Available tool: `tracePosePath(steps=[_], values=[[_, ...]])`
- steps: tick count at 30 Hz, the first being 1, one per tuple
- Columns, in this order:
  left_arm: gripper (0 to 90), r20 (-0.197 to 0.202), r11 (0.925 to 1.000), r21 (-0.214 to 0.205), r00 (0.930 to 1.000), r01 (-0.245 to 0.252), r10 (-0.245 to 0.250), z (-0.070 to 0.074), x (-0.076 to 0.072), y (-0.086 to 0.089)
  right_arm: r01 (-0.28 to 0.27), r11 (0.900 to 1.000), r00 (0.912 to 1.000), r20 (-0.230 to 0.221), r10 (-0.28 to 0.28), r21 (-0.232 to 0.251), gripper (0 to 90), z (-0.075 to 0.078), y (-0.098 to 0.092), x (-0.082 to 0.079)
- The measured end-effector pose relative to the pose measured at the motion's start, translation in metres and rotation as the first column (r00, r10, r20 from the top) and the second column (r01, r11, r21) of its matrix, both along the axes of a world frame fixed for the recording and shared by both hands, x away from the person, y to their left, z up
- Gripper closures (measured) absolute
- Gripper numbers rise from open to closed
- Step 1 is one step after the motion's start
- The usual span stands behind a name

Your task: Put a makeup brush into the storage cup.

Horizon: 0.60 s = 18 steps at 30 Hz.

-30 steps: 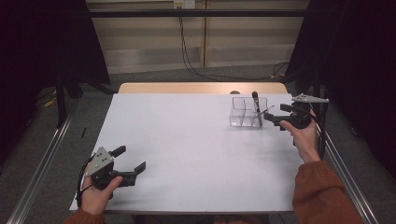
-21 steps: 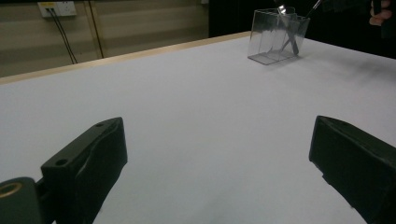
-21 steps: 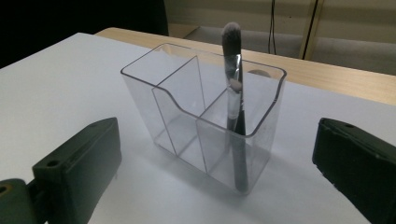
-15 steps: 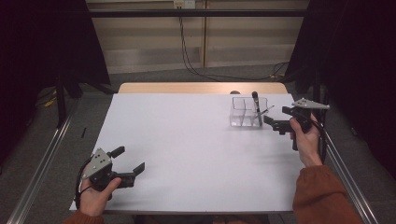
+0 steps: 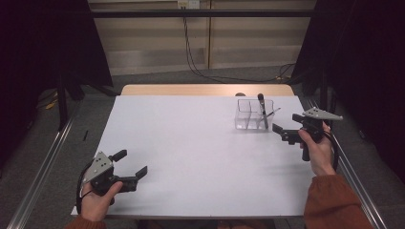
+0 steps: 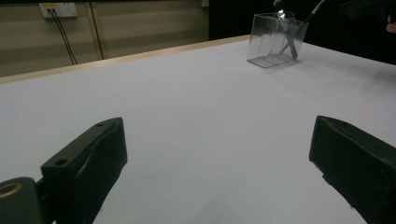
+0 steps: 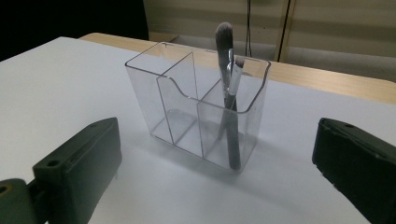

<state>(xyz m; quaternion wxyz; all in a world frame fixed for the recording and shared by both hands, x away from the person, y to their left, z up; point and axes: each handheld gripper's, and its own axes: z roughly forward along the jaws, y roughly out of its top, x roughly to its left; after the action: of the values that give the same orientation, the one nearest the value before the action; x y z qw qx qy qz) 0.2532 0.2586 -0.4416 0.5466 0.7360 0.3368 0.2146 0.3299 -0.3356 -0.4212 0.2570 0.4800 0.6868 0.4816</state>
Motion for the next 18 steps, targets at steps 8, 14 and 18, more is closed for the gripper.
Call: tracePosePath(steps=[8,14,18], values=[[3.8,-0.001,0.9999,-0.016,1.0000,-0.004,0.004,0.001,-0.001,0.001,-0.002,1.0000,0.9998,0.020,0.002,0.003,1.0,-0.002,0.004,-0.016],[3.7,0.007,1.0000,-0.008,1.0000,-0.005,0.005,0.002,-0.001,0.002,-0.010,0.9999,0.9994,0.033,0.010,-0.008,1.2,-0.004,0.012,-0.027],[3.7,0.007,0.9999,-0.010,0.9999,-0.010,0.010,0.002,-0.003,0.003,-0.028,0.9996,0.9992,0.029,0.028,-0.010,1.2,-0.007,0.018,-0.036]])
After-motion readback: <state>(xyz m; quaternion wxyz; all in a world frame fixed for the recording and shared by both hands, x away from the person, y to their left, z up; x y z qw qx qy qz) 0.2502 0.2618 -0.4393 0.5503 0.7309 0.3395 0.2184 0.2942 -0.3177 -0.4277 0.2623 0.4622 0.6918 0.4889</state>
